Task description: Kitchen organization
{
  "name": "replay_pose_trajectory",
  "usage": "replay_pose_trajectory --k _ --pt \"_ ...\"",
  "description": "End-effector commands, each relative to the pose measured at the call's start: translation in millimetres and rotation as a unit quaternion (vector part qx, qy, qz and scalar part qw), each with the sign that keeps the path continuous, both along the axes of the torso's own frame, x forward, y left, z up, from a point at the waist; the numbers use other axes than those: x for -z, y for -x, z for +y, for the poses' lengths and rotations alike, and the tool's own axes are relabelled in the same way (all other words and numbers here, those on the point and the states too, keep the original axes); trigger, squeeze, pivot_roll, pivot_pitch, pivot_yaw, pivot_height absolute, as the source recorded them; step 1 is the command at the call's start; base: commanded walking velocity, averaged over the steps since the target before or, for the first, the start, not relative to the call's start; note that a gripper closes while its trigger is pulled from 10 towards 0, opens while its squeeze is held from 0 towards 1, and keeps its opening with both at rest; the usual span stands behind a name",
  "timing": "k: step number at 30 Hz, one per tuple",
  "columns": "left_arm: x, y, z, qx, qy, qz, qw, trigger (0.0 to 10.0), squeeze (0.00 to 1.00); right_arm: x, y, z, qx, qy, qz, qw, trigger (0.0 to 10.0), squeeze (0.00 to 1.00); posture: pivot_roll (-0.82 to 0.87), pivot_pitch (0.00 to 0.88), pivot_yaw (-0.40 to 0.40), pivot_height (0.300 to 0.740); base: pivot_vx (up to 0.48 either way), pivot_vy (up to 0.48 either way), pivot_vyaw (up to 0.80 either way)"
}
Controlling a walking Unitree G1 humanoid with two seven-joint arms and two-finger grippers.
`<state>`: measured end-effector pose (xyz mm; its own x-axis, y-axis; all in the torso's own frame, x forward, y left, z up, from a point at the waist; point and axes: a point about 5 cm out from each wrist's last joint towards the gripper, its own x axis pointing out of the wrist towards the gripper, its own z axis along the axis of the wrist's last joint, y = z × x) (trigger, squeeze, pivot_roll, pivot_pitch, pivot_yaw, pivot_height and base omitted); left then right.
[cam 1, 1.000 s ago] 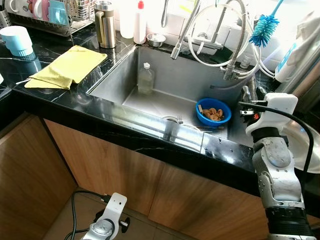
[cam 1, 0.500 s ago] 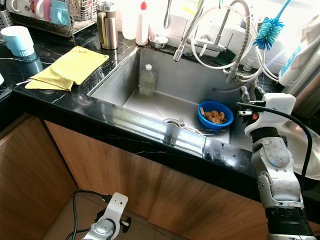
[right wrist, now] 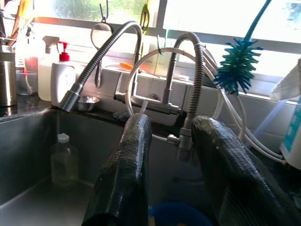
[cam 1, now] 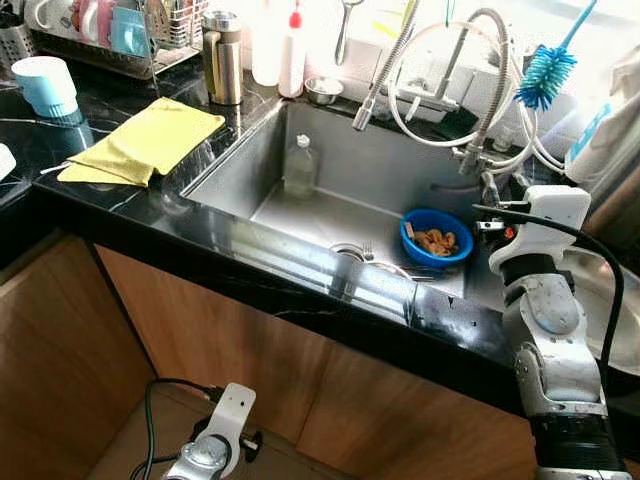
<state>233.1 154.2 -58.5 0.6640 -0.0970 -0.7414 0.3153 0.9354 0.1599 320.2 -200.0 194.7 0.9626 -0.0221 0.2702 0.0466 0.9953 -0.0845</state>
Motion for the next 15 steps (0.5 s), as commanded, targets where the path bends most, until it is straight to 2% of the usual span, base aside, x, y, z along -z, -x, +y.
replay_pose_trajectory --k 1,15 --pt "-0.7 -1.4 -4.1 0.001 0.006 0.000 1.000 10.0 0.00 -1.4 0.2 -3.4 0.006 0.003 0.001 1.000 10.0 0.00 0.14 0.056 -0.140 0.740 0.364 0.000 0.00" --pt "0.9 1.3 -1.0 0.000 0.005 0.004 1.000 10.0 0.00 -0.4 -1.5 -0.6 -0.001 0.004 0.004 1.000 10.0 0.00 0.14 0.052 -0.142 0.740 0.364 0.000 0.00"
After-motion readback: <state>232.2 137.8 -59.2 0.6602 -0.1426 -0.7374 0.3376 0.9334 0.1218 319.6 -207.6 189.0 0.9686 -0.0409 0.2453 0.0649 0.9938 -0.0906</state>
